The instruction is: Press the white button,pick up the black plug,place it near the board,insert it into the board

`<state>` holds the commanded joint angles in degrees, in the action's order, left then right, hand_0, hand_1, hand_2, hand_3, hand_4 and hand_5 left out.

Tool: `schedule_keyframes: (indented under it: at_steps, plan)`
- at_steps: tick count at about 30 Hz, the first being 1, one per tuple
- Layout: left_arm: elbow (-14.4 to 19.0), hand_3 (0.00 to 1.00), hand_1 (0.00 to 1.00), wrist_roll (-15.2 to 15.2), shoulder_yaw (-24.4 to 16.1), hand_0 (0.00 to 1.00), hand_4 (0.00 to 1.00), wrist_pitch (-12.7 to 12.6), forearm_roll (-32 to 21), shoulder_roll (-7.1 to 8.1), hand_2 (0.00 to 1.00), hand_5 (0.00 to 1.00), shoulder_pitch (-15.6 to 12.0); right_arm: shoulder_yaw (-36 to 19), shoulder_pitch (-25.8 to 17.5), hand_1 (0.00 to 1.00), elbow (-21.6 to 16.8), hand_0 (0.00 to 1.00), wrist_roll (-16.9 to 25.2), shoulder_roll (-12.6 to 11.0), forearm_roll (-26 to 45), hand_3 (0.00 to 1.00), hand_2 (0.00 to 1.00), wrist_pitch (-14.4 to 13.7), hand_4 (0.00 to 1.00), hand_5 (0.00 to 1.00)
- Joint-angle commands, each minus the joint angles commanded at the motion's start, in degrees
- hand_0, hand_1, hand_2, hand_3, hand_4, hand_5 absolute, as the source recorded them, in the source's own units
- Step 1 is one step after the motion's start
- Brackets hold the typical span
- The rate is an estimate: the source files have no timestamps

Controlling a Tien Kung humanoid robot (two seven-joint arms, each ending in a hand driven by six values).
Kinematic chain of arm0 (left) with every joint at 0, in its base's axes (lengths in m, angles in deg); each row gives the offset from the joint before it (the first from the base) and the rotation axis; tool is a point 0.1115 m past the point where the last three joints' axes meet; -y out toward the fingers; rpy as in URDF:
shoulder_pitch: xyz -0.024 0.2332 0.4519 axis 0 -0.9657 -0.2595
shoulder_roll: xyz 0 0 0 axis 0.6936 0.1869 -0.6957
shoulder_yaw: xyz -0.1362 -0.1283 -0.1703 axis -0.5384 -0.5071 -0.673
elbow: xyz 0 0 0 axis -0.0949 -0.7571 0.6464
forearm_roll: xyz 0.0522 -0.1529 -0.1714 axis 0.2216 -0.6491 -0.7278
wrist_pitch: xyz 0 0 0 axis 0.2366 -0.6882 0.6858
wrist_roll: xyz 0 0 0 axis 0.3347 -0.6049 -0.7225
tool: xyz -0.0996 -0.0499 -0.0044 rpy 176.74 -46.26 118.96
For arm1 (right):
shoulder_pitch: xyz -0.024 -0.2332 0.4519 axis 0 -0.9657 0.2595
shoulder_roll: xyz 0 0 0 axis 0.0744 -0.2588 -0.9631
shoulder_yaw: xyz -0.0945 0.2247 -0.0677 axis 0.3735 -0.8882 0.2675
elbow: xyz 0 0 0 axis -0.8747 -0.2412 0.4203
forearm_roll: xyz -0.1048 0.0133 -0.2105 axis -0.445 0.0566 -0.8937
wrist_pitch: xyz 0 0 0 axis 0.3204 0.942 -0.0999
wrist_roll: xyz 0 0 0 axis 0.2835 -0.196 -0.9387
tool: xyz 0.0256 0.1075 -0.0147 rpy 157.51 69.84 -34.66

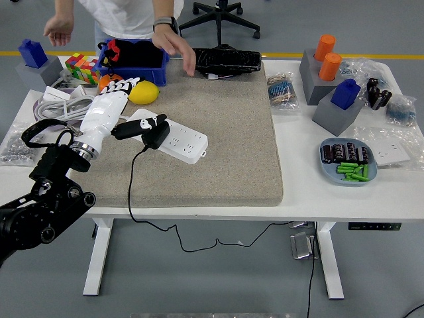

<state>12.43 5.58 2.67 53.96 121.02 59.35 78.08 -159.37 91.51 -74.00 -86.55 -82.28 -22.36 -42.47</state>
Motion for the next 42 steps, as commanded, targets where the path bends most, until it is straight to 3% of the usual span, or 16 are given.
schedule_keyframes:
  at_steps: [7,10,14,16,20,21,24,26,27,42]
  plan:
    - [2.01,0.929,0.998,-0.27,-9.25,0.998,0.947,1.22,0.53,-0.47,0.987,0.813,-2.99,0.05,0.04,0.729,-0.01,0.862,-0.13,-0.01,-0.12,0.731,0.68,0.04,0.868,0.653]
    - [2.53,0.909,0.995,-0.01,-12.99,0.998,0.936,2.96,-1.66,-0.64,0.977,0.791,-4.04,0.1,0.08,0.729,-0.02,0.862,-0.15,-0.06,-0.08,0.73,0.679,0.05,0.867,0.653]
    - [2.62,0.909,0.995,0.62,-16.02,0.998,0.936,3.72,-2.69,-0.72,0.977,0.791,-5.03,0.16,0.1,0.729,-0.07,0.862,-0.12,-0.2,0.05,0.73,0.679,-0.02,0.867,0.653]
    - [2.8,0.896,0.965,0.26,-17.58,0.993,0.925,4.53,-2.7,-0.83,0.925,0.761,-5.55,0.16,0.15,0.729,-0.07,0.862,-0.15,-0.29,0.04,0.73,0.68,-0.03,0.867,0.653]
    - [3.4,0.896,0.965,-0.72,-20.52,0.993,0.925,6.23,-6.6,-1.23,0.925,0.761,-6.66,-0.06,0.15,0.729,-0.09,0.862,-0.21,-0.28,-0.04,0.73,0.68,-0.06,0.867,0.653]
    - [3.58,0.841,0.906,-1.29,-21.19,0.886,0.848,6.61,-6.45,-1.34,0.865,0.563,-6.97,-0.15,0.17,0.73,-0.08,0.862,-0.23,-0.27,-0.12,0.728,0.68,-0.08,0.867,0.654]
    - [4.04,0.841,0.906,-2.99,-23.4,0.886,0.848,8.12,-7.48,-1.71,0.865,0.563,-8.08,-0.26,0.17,0.73,-0.11,0.862,-0.21,-0.29,-0.04,0.728,0.68,-0.08,0.867,0.654]
    - [4.48,0.841,0.906,-3.65,-24.77,0.886,0.848,8.81,-7.56,-1.95,0.865,0.563,-8.86,-0.2,0.17,0.73,-0.15,0.862,-0.23,-0.35,0.02,0.728,0.68,-0.08,0.867,0.654]
    - [4.76,0.82,0.892,-3.87,-25.42,0.863,0.826,9.05,-7.42,-2.06,0.852,0.463,-9.23,-0.16,0.16,0.73,-0.14,0.861,-0.27,-0.38,0.02,0.727,0.681,-0.06,0.867,0.654]
    - [7.05,0.809,0.893,-4.13,-29.8,0.873,0.816,9.38,-7.73,-2.8,0.854,0.441,-11.7,0.06,0.31,0.73,-0.27,0.863,-0.92,-0.92,-0.07,0.726,0.688,0.35,0.868,0.656]
